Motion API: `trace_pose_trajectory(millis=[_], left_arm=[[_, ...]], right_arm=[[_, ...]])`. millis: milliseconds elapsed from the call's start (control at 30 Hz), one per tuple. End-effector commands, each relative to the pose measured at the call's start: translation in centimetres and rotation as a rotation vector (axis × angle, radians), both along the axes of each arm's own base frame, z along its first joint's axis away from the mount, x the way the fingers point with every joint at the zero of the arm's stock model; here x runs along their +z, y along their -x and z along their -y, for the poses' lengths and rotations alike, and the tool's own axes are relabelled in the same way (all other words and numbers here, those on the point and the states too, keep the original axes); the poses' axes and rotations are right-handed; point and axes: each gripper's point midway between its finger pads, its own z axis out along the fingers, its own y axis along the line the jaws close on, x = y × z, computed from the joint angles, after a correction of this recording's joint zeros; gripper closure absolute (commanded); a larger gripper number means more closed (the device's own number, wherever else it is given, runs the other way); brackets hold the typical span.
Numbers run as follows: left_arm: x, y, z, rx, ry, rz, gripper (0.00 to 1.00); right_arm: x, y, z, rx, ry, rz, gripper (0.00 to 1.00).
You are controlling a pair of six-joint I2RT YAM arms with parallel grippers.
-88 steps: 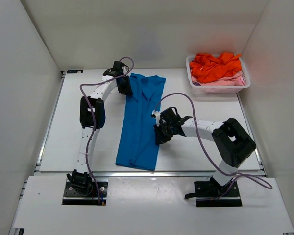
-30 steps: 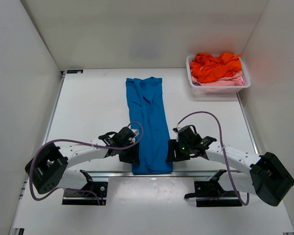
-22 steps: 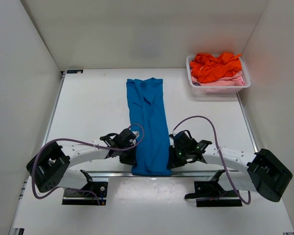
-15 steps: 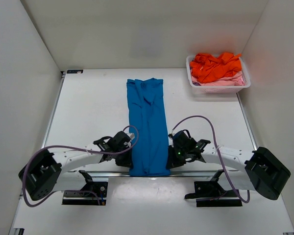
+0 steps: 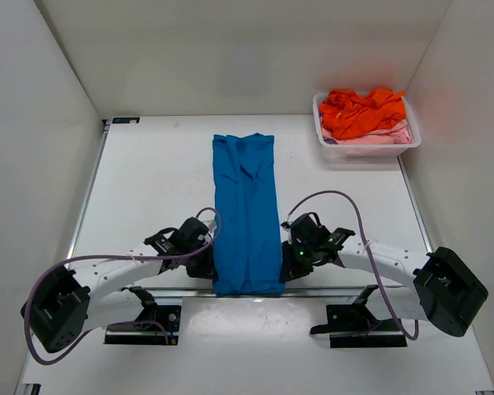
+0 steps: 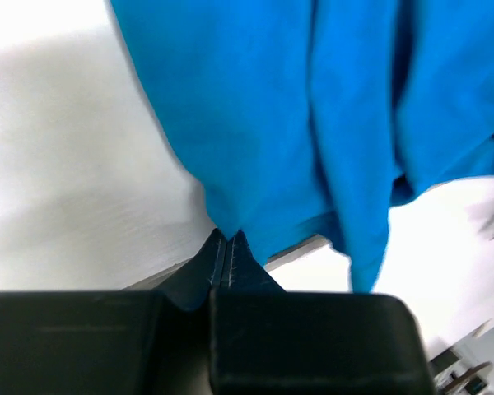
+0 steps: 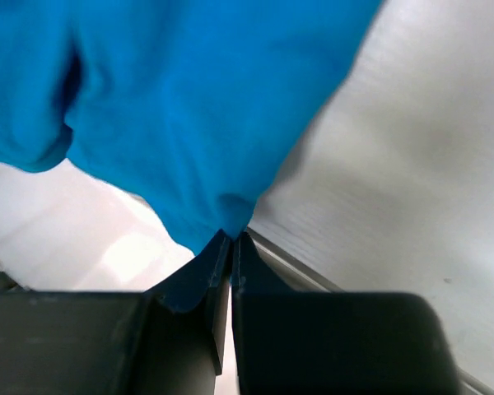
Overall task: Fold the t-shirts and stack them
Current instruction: Fold the folded rectangular tshirt in 1/3 of the way
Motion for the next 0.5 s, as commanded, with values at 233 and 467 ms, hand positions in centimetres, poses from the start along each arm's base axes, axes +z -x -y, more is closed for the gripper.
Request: trace_pose_trajectory(millis=[233, 467], left_arm=[[7.3, -10.2, 0.0, 0.083, 0.079, 0.14, 1.0], [8.5, -19.7, -0.6, 0.136, 0.06, 0.179, 0.96]], right_arm=[[6.4, -8.0, -1.4, 0.042, -0.083, 0.094, 1.0], [7.2, -18.6, -0.7, 0.004, -0.054, 0.163, 1.0]])
